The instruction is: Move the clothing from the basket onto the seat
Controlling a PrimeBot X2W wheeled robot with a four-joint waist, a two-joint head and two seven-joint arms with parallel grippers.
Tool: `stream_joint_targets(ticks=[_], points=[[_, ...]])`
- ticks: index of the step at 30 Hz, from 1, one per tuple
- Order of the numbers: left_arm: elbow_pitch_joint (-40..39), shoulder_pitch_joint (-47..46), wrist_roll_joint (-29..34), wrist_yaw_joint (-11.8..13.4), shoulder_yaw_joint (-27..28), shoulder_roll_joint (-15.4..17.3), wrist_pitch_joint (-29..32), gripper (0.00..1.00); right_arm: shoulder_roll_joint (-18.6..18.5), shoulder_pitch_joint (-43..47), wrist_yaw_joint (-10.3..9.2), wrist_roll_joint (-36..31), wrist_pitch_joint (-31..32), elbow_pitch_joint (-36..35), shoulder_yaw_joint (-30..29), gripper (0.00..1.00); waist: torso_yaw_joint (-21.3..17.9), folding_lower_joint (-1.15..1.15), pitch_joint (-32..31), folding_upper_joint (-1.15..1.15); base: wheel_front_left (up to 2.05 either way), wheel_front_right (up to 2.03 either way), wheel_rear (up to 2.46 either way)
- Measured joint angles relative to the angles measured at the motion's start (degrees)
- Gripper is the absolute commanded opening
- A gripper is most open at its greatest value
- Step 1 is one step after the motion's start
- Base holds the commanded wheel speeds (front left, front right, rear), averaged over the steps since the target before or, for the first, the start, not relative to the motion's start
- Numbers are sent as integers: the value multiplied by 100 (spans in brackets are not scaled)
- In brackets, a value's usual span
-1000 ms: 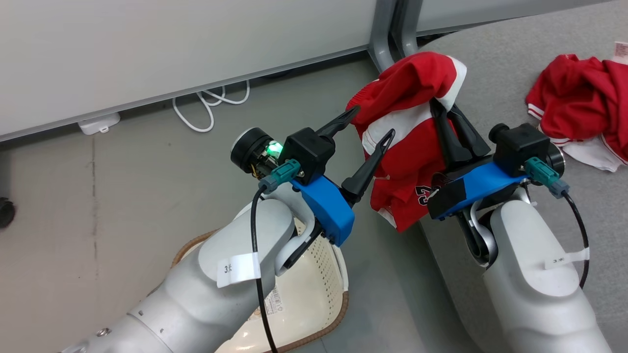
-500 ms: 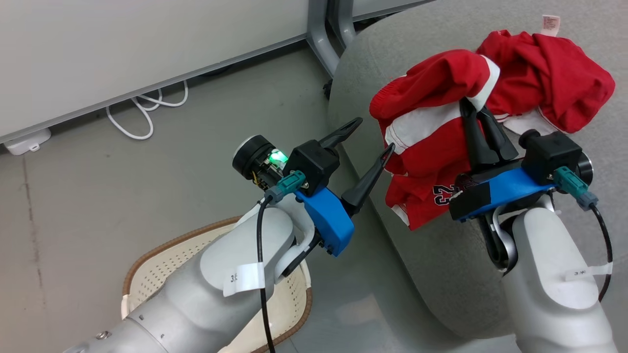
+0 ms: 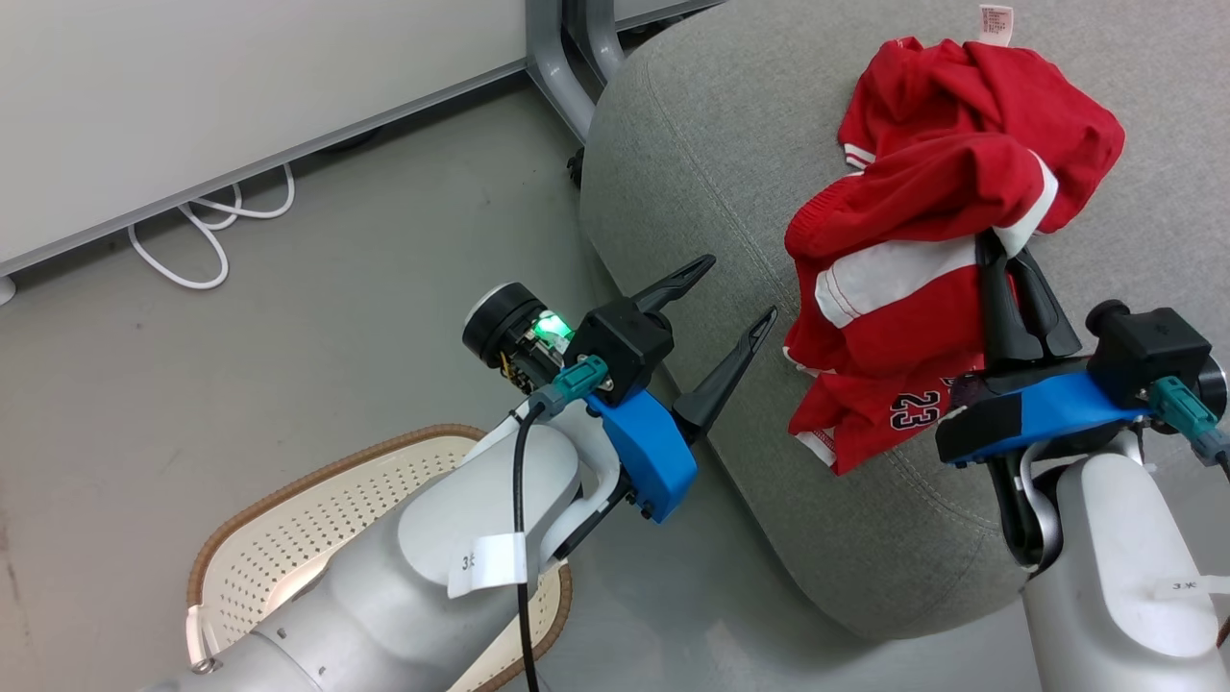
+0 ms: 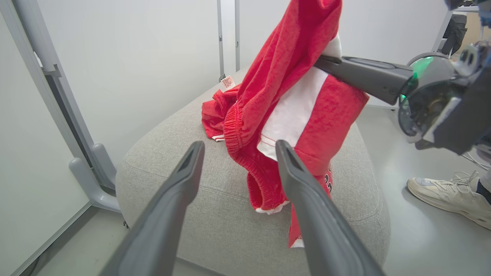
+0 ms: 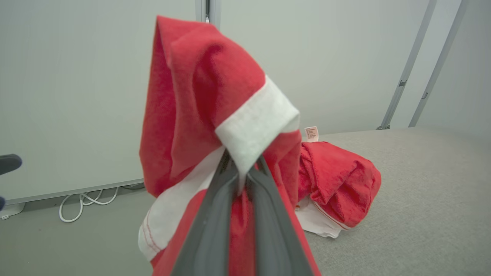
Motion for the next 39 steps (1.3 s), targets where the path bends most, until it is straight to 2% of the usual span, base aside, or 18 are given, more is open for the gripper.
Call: stream_joint_targets(ticks=[14, 24, 29, 33, 35, 39], points=[[-171, -129, 76, 48, -73, 42, 19, 100, 3, 125, 0, 24, 1, -374, -252, 0, 56, 0, 249, 0, 0, 0, 0], [-377, -559, 296, 121, -120, 101, 71, 100, -69, -931, 0, -10, 0, -927, -783, 0, 190, 0, 902, 0, 0, 0, 0], [-538, -900, 445, 148, -119, 174, 118, 100, -446, -1801, 0, -5, 0, -1288, -1382, 0, 272, 0, 1372, 0, 0, 0, 0], [-708, -1187, 615, 186, -135, 258, 174, 100, -876, -2519, 0, 62, -1, -1494, -2130, 0, 359, 1, 1807, 0, 0, 0, 0], [-858, -1369, 721, 224, -144, 347, 223, 100, -1277, -2967, 0, 98, -1, -1525, -2680, 0, 424, 1, 2153, 0, 0, 0, 0], [-1073, -1574, 848, 270, -166, 441, 301, 100, -1809, -3367, 0, 263, -2, -1191, -3148, 0, 505, 1, 2605, 0, 0, 0, 0]])
